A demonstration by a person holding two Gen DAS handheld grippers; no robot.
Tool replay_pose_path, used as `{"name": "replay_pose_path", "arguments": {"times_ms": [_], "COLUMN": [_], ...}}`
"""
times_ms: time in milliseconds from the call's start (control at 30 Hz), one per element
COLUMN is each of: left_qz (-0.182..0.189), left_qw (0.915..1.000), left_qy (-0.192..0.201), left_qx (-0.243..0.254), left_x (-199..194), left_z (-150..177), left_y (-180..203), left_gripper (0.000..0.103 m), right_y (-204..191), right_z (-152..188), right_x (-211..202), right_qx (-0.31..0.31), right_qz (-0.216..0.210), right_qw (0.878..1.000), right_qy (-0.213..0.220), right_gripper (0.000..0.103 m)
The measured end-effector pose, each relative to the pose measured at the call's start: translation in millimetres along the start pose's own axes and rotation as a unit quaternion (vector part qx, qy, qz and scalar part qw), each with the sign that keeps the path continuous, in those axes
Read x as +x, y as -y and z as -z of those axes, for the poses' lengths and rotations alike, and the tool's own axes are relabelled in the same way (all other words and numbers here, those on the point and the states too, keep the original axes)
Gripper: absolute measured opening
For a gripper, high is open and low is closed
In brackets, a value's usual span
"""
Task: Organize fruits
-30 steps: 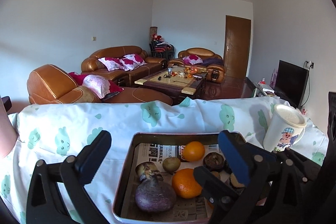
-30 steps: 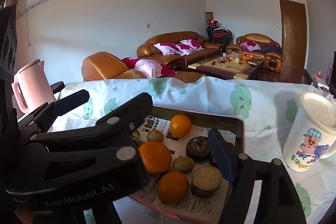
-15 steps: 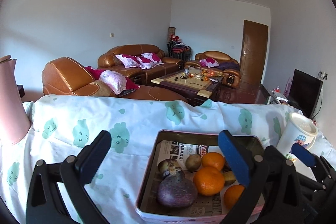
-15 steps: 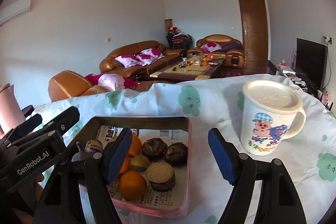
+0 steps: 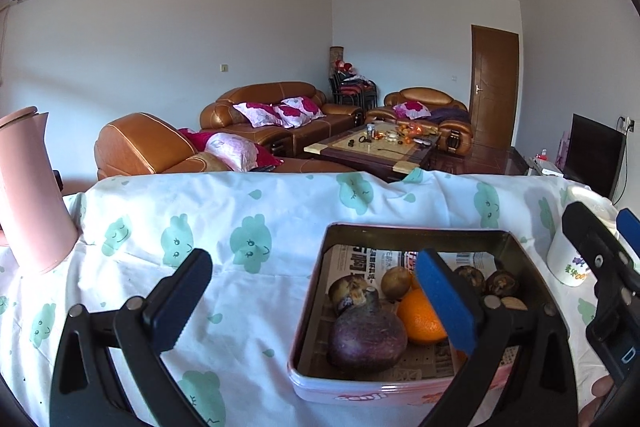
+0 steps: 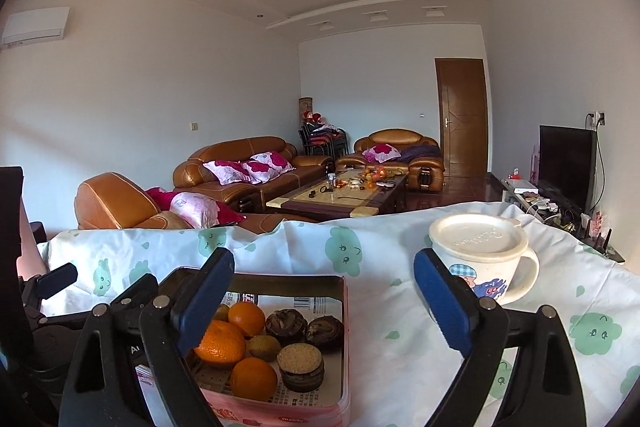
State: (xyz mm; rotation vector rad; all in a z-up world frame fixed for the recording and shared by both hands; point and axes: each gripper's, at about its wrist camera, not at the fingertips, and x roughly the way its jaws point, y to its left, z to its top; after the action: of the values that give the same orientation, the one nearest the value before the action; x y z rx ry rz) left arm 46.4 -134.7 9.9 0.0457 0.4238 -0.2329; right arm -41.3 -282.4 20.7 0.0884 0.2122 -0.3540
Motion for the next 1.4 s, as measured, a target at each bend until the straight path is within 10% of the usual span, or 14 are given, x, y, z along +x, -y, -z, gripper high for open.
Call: {"name": "replay_pose_path", "arguments": {"times_ms": [600,1400], "left_qz": [-0.013,-0.014], "left_qw": [0.9975,0.9980], "left_qy": [0.067,0.061], "left_qx": [0.018,0.012], "left_x": [-68,-72], "left_z": [22,25], "left_y": [-8,-12], "left_gripper": [0.103,0.103], "right_y": [-2,-6], "right_z": [7,8], "right_x": [-57,-68], "right_qx": [0.000,-0.011], "right_qz": [-0.024,-0.015], "right_qw": [0.998,0.997], "right_qy": [0.051,0.072], "right_gripper": [0.093,0.093]}}
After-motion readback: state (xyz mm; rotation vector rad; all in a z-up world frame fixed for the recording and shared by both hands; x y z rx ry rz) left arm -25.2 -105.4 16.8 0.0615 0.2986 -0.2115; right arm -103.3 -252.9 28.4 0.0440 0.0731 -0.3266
